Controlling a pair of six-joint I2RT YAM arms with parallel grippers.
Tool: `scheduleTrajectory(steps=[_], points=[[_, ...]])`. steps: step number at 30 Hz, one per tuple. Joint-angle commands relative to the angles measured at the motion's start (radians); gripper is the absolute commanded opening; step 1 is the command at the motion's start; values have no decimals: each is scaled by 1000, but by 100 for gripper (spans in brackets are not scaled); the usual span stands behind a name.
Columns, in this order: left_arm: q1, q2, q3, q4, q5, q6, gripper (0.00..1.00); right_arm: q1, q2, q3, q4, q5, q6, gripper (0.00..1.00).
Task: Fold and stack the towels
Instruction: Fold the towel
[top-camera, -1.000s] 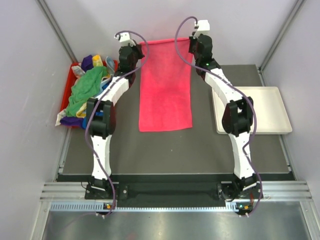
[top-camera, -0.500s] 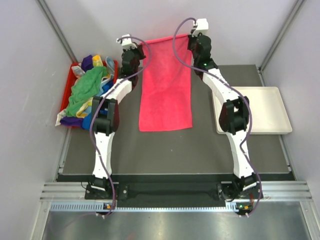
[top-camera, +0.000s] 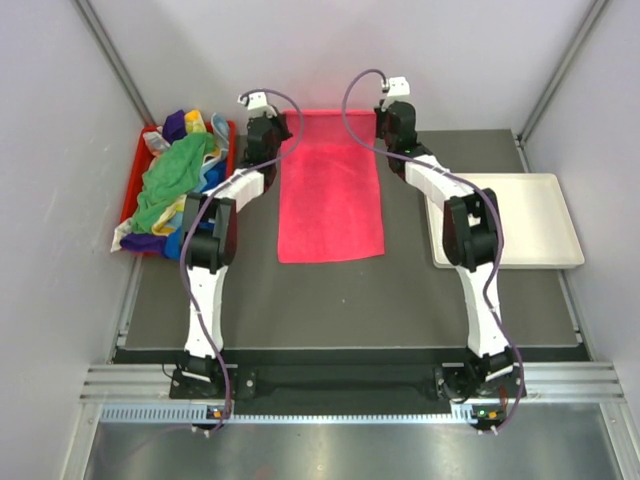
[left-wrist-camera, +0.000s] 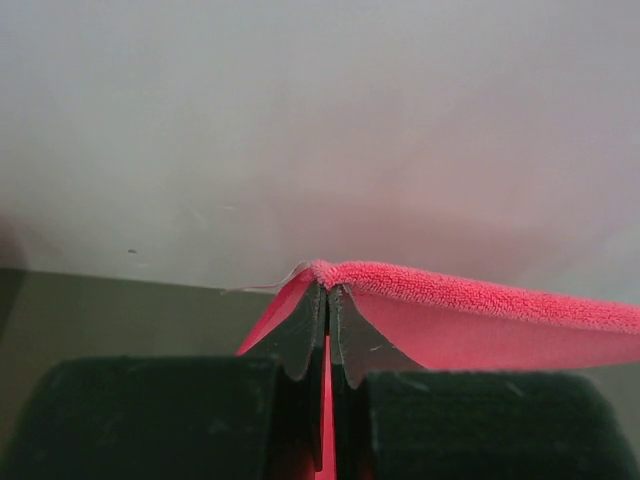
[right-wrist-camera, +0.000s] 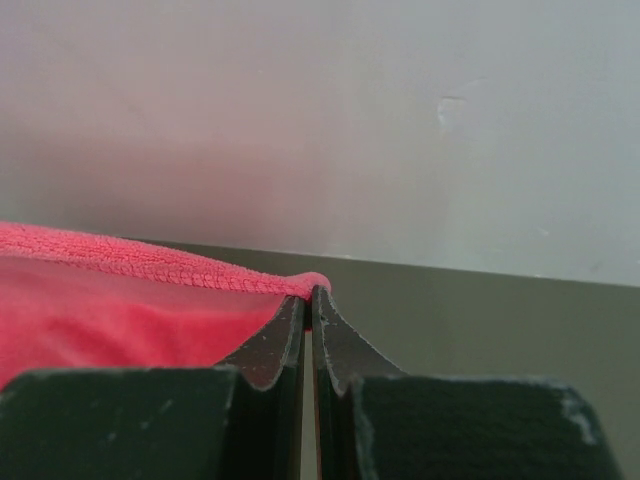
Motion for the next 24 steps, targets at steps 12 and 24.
scheduleTrajectory(steps=[12, 24], points=[[15, -264, -240, 32, -33, -30, 0, -8, -334, -247, 32, 24, 78, 0], [15, -379, -393, -4, -35, -33, 0, 3, -443, -416, 21, 13, 115, 0]])
